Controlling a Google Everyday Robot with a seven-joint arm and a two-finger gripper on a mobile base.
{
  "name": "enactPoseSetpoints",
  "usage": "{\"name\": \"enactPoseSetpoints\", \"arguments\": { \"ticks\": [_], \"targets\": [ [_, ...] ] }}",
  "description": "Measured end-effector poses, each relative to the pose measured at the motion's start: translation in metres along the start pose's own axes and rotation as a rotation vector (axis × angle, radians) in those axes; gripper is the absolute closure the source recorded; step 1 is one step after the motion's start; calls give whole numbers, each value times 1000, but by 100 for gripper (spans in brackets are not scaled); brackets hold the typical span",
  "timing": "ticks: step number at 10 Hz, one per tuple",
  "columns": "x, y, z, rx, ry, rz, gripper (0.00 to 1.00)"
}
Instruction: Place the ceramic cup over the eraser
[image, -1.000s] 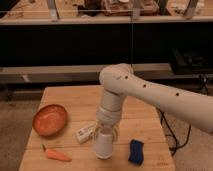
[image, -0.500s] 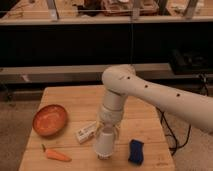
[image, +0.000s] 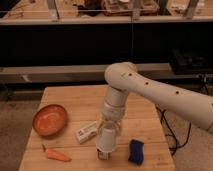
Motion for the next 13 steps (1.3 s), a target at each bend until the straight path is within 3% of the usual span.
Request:
{"name": "enactPoseSetpoints", "arguments": {
  "ticks": [1,3,5,8,13],
  "targets": [
    [2,-9,-2,-3,-10,-21,88],
    [5,-27,-5,-20,-29,-57,98],
    [7,-44,-4,-50,-61,-81,100],
    [4,-50,-1,-82,-94,-85,100],
    [-9,-47,-12,-137,-86,-109,100]
  ]
}}
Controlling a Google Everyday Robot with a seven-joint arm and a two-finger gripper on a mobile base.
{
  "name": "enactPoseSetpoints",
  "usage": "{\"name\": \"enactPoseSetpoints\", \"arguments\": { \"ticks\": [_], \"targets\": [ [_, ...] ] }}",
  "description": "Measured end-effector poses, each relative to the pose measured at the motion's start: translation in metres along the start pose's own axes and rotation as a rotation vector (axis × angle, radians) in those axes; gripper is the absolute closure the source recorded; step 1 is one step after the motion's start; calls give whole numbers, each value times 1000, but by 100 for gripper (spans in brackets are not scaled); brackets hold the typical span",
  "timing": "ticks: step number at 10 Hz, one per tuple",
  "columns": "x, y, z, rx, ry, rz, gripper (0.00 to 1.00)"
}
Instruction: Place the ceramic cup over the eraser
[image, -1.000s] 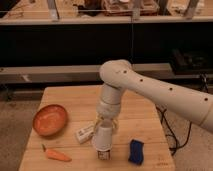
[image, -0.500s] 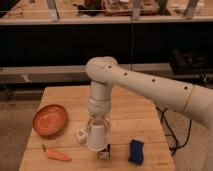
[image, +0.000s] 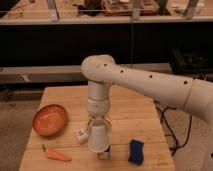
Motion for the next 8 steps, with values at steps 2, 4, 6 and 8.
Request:
{"name": "enactPoseSetpoints", "arguments": {
  "ticks": [2,4,6,8],
  "targets": [
    [-6,5,0,-1,2,-31,100],
    [-12,10,2,6,4,-58,100],
    [-20,15,3,14,25,-86,100],
    [-24,23,6,2,54,-97,100]
  ]
}}
